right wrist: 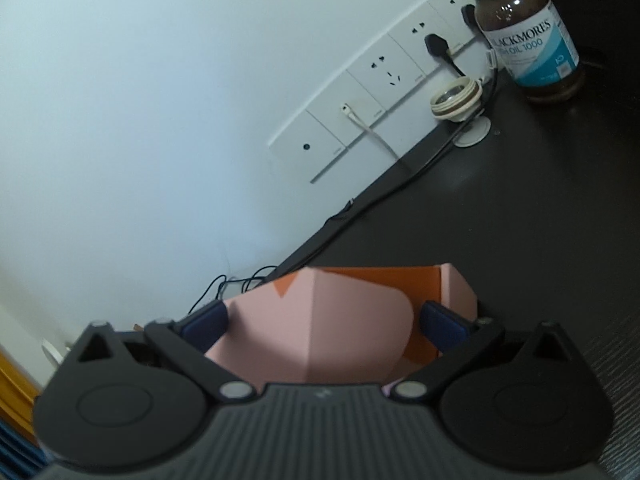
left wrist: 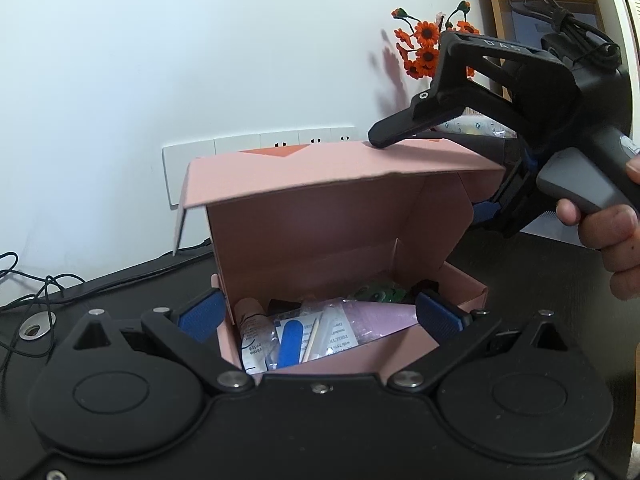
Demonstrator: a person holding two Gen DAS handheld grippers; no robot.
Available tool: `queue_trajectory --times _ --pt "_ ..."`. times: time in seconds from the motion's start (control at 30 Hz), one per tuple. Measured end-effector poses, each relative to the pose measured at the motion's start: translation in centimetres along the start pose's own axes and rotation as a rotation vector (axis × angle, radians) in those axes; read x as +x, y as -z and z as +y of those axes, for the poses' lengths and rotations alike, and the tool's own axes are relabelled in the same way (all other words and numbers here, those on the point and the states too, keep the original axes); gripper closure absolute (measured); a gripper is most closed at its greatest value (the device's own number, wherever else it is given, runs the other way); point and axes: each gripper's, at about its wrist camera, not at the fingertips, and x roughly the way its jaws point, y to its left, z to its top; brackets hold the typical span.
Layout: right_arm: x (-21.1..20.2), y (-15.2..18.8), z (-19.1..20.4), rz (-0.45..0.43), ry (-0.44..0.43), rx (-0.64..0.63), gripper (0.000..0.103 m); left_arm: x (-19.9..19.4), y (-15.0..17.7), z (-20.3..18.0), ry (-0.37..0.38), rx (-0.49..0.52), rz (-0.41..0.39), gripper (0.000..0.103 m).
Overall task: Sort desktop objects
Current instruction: 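Press the lid flat onto the box rim with the right gripper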
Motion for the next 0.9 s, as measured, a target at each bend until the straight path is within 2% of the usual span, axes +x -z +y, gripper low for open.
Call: queue_trajectory --times 0.37,0.57,0.67,0.9 --pt "0.3 -0.9 -0.1 0.022 0.006 0.044 0.001 0.1 0.1 -0.1 0.0 0.002 0.008 0.0" --pt "0.4 -1.7 -1.1 0.044 -0.005 0.157 0.001 0.1 0.1 -0.1 0.0 0.002 0.008 0.0" --pt "0.9 -1.7 -1.4 0.053 0.023 0.183 0.001 0.1 0.2 -0.1 0.001 0.0 0.013 0.0" --pt "1.0 -1.1 -0.3 0.055 0.08 0.093 0.001 0.4 0.3 0.3 0.016 -0.009 0.043 0.0"
